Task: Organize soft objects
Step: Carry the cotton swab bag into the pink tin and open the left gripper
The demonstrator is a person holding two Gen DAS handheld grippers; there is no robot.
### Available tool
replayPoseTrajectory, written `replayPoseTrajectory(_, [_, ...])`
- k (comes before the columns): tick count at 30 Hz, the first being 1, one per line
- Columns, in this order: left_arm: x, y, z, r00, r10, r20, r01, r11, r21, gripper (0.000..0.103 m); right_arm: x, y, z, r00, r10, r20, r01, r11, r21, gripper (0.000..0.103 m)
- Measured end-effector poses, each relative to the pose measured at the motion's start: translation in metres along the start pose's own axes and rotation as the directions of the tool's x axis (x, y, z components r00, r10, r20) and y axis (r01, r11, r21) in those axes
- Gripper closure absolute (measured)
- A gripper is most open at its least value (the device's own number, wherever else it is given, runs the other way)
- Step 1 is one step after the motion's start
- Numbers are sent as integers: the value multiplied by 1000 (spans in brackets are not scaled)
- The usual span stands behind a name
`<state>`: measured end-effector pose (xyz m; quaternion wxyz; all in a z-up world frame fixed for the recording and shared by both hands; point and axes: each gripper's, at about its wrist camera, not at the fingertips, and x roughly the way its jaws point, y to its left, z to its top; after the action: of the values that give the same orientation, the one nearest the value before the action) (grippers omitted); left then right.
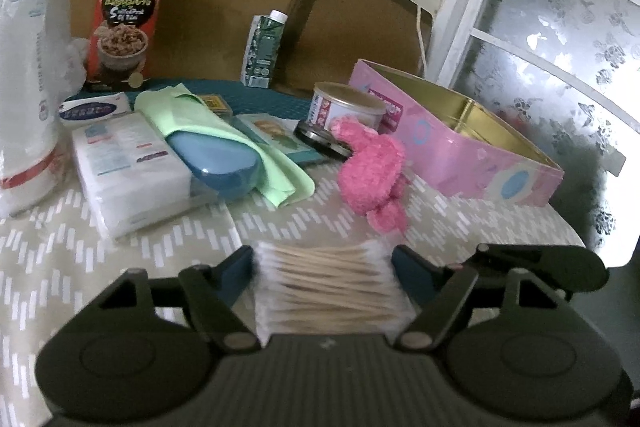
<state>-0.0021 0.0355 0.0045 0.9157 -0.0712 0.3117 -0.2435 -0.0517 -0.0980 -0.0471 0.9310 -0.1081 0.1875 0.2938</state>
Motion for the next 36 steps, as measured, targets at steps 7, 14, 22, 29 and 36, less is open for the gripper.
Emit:
replayPoseTrajectory(7, [7, -17, -3, 999, -26, -33, 27, 998, 50, 26, -10, -10, -7, 1000, 3, -15, -3, 1000, 22, 49])
replayPoseTrajectory(14, [10, -35, -8, 999, -19, -39, 23, 997, 80, 21, -17, -18, -15, 1000, -11, -29, 13, 997, 76, 42])
replayPoseTrajectory(22, [11, -35, -8, 999, -38, -28, 39, 999, 37, 27, -22, -19, -18, 1000, -7, -25, 9, 997, 83, 57])
replayPoseTrajectory(29, [14, -41, -8, 999, -27, -32, 28, 999, 46, 22, -25, -26, -22, 1000, -1, -20, 3, 994, 105, 56])
replayPoseTrajectory(36, [7, -35, -10, 999, -3, -33, 3, 1000, 13, 2, -31, -32, -29, 999, -30, -13, 31, 992, 123, 45])
